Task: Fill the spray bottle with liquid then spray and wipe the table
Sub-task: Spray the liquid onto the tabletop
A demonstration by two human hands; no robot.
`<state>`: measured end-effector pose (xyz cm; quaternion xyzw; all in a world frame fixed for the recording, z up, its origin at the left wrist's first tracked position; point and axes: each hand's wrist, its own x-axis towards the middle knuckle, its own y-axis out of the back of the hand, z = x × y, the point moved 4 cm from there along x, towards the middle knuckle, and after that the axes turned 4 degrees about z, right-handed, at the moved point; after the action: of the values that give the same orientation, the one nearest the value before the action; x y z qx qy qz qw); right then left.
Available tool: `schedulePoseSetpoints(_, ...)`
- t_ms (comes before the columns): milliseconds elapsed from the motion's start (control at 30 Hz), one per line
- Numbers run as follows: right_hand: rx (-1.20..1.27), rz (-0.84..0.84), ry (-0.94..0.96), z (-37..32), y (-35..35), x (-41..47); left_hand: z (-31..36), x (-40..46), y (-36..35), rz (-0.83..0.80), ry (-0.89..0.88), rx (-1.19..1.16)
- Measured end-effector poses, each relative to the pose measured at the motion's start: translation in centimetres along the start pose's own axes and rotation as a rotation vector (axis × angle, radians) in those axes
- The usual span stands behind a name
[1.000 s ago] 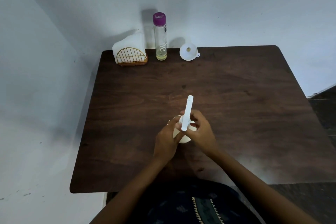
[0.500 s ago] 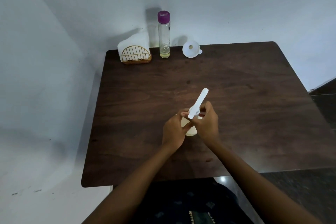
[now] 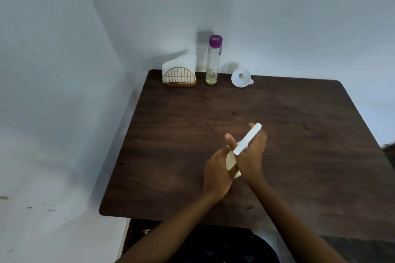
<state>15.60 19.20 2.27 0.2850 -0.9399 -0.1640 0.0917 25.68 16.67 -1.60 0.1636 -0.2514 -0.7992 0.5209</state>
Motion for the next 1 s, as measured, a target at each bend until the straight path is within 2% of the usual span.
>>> schedulePoseSetpoints(67, 0.001, -0.095, 0.034, 0.1, 0.1, 0.4, 0.0, -0.7, -0.4, 0.004, 0.006, -0.013)
schedulePoseSetpoints(200, 0.269, -0.214, 0.058, -0.9, 1.9, 1.3, 0.3, -2.1, -1.7, -0.105, -0.003, -0.013)
schedulePoseSetpoints(333, 0.293, -0.47, 0.067, -1.1, 1.9, 3.1, 1.1, -3.0, -3.5, -0.214, 0.174, -0.1)
schedulePoseSetpoints(433, 0.29, -0.676, -0.047, -1.0, 0.8, 3.9, 2.2, -3.2, -4.8, -0.308, 0.296, -0.102)
schedulePoseSetpoints(567, 0.134, -0.896, -0.3, -0.2, -1.0, 4.4, 2.5, -3.5, -6.1, -0.295, 0.388, -0.188)
schedulePoseSetpoints(633, 0.047, -0.924, -0.307, 0.1, -1.8, 4.3, 2.4, -3.6, -6.4, -0.25, 0.397, -0.217)
schedulePoseSetpoints(700, 0.012, -0.881, -0.288, 0.6, -2.2, 4.3, 2.3, -3.6, -6.7, -0.213, 0.412, -0.24)
schedulePoseSetpoints(833, -0.074, -0.809, -0.294, 1.4, -1.8, 4.9, 2.4, -3.6, -7.4, -0.23, 0.429, -0.29)
schedulePoseSetpoints(1000, 0.185, -0.752, -0.431, 1.0, 1.6, 5.6, 4.0, -3.6, -8.7, -0.316, 0.423, -0.231)
